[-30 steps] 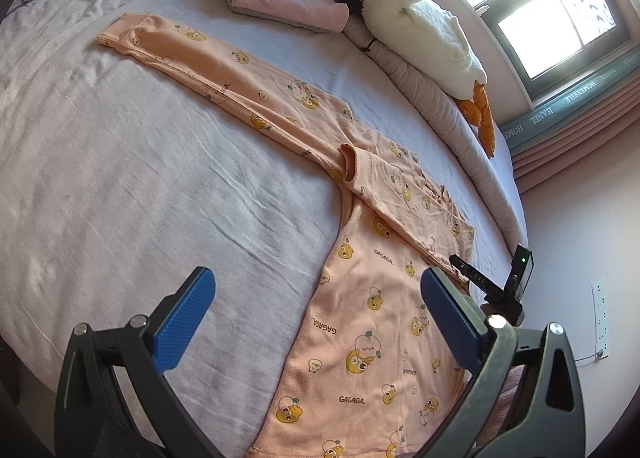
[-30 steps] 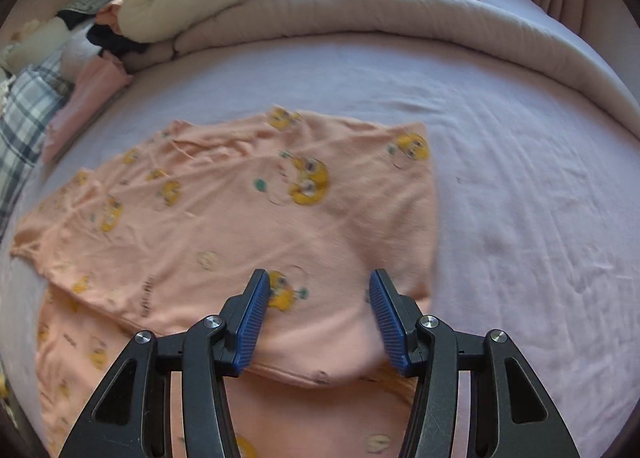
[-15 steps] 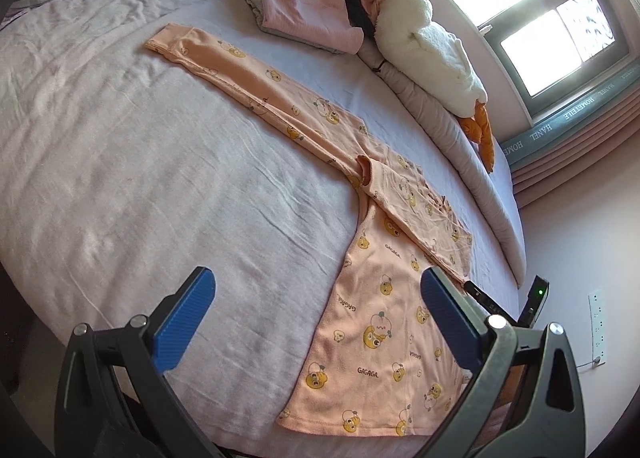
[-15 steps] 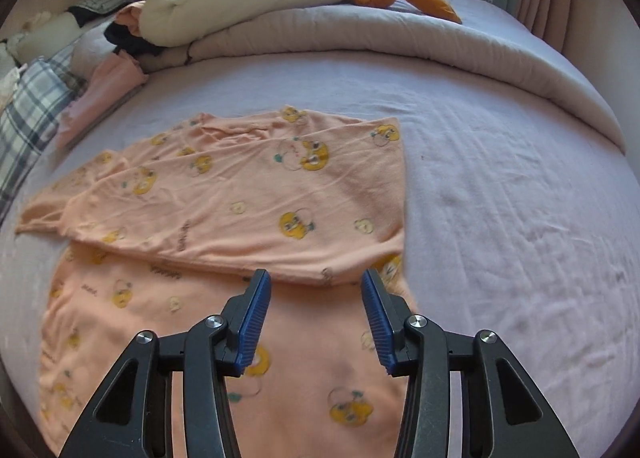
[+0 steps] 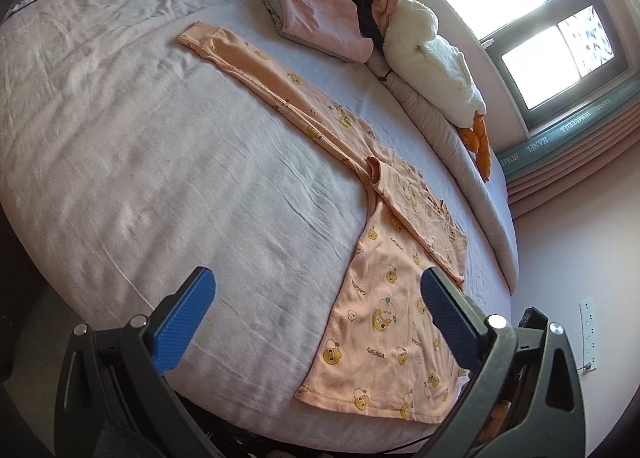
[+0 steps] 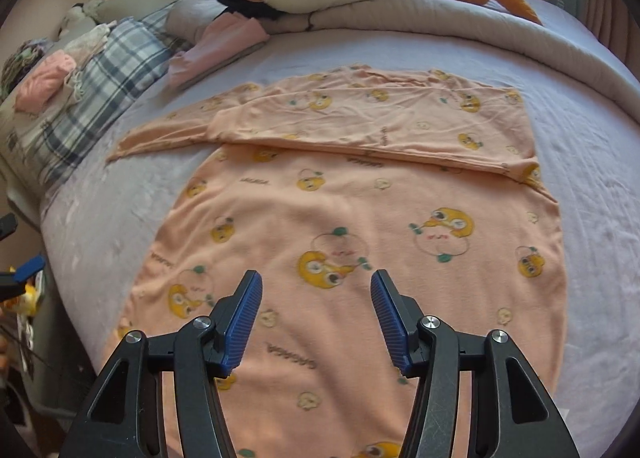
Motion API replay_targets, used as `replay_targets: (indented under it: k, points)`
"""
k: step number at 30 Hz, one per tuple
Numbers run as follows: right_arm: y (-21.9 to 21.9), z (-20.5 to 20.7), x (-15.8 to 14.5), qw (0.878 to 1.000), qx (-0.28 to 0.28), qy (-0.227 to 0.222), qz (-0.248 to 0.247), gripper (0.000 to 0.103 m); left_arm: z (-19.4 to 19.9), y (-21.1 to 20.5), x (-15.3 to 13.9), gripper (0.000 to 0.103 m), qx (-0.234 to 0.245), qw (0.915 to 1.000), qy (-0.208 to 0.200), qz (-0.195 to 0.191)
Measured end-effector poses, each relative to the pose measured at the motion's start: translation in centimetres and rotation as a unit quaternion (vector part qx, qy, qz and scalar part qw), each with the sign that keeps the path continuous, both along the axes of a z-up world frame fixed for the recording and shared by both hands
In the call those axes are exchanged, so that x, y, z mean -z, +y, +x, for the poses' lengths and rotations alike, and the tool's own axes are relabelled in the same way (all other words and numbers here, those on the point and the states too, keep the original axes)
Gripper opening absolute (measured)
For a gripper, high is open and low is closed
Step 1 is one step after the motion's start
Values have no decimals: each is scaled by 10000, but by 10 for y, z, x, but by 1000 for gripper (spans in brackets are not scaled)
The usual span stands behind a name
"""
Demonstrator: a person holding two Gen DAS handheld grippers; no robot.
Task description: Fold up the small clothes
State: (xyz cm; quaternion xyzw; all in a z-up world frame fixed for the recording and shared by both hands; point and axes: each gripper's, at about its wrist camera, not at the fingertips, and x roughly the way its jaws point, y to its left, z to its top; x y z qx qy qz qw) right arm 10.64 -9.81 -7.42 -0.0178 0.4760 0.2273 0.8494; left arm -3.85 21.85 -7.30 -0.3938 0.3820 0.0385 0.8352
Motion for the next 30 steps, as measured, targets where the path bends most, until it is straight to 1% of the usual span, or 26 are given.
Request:
replay_targets:
  k: [3,8,14,18,24,30]
  points:
    - [18,-6,-3,9997,-222,-33,11,56,-6,5,1,103,-71,10000,-30,-63]
    - [40,-12,-14,9990,-413,-140,119,56,-12,14,5,103,-146,9998,-63,-121]
    - [57,-18,-17,9983,-525,-182,177,56,-16,29,16,103,-273,9992,-68,-292]
    - [65,-20,-17,9982,-564,-187,105,56,-15,40,23,103,-369,9982,-112,-454]
    - [69,-16,-14,9985,-507,-159,93,56,-2,57,28,103,-490,9967,-214,-606]
    - [73,-6,-5,9989,-455,-19,137,56,32,87,34,102,-749,9926,-423,-861]
